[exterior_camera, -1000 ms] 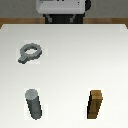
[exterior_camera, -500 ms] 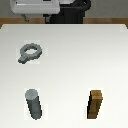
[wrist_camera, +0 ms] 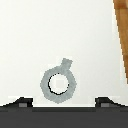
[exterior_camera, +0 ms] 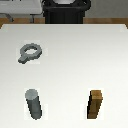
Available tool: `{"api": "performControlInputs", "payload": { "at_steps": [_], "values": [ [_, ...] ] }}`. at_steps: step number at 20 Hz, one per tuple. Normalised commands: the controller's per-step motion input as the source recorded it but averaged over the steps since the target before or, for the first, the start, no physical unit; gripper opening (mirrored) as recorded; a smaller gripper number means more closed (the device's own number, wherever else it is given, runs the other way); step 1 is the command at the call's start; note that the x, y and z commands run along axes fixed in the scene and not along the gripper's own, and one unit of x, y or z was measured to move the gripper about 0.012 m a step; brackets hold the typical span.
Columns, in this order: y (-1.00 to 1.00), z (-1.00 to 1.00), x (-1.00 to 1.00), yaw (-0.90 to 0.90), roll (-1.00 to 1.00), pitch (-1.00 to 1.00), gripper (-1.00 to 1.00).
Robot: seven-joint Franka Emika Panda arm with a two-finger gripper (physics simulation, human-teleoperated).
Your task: Put the loop with the handle onto the peg.
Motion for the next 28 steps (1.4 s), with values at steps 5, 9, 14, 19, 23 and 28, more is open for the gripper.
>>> {"api": "performControlInputs", "payload": {
  "at_steps": [5, 9, 14, 19, 23, 28],
  "values": [
    [0.0, 0.0, 0.0, -0.09, 0.0, 0.0, 1.0],
    [0.0, -0.75, 0.0, 0.0, 0.0, 0.0, 1.0],
    [0.0, -0.2, 0.4, 0.0, 0.0, 0.0, 1.0],
    [0.0, 0.0, 0.6, 0.0, 0.0, 0.0, 1.0],
    [0.0, -0.5, 0.0, 0.0, 0.0, 0.0, 1.0],
    [-0.4, 0.0, 0.0, 0.0, 0.0, 0.0, 1.0]
  ]
}}
